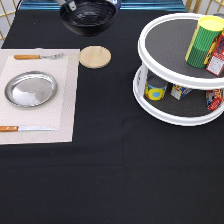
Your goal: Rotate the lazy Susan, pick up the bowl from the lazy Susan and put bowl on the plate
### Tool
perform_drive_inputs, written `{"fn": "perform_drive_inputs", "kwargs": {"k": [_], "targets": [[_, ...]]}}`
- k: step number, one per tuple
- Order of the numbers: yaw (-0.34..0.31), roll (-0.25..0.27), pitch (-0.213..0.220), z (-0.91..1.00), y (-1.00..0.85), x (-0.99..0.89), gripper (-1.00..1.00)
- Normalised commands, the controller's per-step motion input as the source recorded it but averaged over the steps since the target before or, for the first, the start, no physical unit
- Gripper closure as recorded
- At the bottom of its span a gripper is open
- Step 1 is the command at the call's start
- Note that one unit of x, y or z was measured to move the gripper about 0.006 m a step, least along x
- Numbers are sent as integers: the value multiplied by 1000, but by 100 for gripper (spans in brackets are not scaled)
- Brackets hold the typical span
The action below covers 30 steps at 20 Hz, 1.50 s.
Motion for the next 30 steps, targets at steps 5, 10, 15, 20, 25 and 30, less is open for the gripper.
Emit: {"fn": "perform_drive_inputs", "kwargs": {"k": [5,10,15,20,25,30], "targets": [[-271,0,-37,-255,-331,-178,100],[-302,-1,-56,-306,-247,-175,100],[-321,-1,-90,-383,-194,-90,100],[-322,0,-196,-413,-167,0,100],[-333,0,-128,-198,-111,0,100],[-247,12,-30,-121,-330,-14,100]]}}
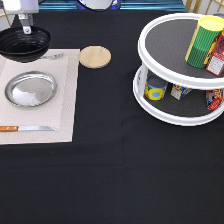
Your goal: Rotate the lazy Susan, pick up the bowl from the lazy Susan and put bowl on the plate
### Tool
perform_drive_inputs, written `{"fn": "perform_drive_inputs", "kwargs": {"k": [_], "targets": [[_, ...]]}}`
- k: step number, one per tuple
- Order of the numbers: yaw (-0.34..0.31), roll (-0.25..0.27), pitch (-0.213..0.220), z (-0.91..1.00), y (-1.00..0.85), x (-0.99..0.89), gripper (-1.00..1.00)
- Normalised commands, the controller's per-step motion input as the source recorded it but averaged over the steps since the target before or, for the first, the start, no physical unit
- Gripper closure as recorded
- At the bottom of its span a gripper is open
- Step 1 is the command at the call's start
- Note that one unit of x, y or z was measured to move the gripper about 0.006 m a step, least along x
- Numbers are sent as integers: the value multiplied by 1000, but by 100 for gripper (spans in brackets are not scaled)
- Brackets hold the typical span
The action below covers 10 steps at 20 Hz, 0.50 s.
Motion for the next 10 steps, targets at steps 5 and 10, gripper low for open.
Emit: {"fn": "perform_drive_inputs", "kwargs": {"k": [5,10], "targets": [[-106,63,178,-474,-593,-22,100],[-59,91,214,-575,-415,-101,100]]}}
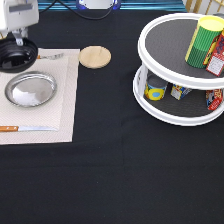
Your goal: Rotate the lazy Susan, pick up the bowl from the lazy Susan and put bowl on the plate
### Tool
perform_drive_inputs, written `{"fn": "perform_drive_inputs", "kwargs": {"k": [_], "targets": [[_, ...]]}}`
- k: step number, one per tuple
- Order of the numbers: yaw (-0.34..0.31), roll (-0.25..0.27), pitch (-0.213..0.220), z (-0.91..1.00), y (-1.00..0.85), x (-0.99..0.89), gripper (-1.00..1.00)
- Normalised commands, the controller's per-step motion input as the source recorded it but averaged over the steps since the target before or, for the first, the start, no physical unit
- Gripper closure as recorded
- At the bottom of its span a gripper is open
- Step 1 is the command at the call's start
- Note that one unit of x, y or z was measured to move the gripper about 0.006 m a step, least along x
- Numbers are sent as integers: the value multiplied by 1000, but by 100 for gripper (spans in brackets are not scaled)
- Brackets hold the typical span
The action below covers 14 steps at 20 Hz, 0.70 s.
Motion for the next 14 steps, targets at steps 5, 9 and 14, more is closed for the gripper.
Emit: {"fn": "perform_drive_inputs", "kwargs": {"k": [5,9,14], "targets": [[32,33,270,-95,119,481,100],[82,38,269,0,75,619,100],[51,58,252,76,-89,678,100]]}}
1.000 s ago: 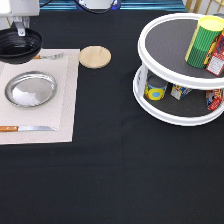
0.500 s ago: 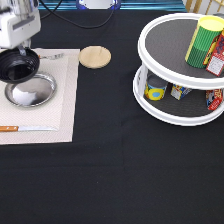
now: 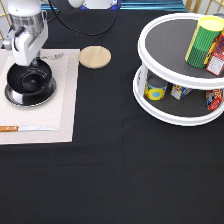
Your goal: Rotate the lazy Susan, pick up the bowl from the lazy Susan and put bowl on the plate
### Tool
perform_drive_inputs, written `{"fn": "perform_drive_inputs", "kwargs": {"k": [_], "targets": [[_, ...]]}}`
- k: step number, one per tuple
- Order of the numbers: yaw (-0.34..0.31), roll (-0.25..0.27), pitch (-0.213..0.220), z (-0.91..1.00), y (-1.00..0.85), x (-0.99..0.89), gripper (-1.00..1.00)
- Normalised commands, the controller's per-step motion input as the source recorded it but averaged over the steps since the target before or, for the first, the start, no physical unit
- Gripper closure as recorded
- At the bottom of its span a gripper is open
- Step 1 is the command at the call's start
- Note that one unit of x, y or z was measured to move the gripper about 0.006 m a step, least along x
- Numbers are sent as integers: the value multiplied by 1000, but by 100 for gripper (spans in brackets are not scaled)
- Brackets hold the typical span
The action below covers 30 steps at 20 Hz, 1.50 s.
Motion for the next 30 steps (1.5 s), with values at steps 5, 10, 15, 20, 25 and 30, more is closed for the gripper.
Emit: {"fn": "perform_drive_inputs", "kwargs": {"k": [5,10,15,20,25,30], "targets": [[20,120,253,14,-381,492,100],[-24,66,228,109,-277,410,-100],[-21,0,231,590,80,341,-100],[8,0,173,867,145,136,-100],[30,-21,162,981,229,198,-100],[12,-20,33,142,46,64,-100]]}}
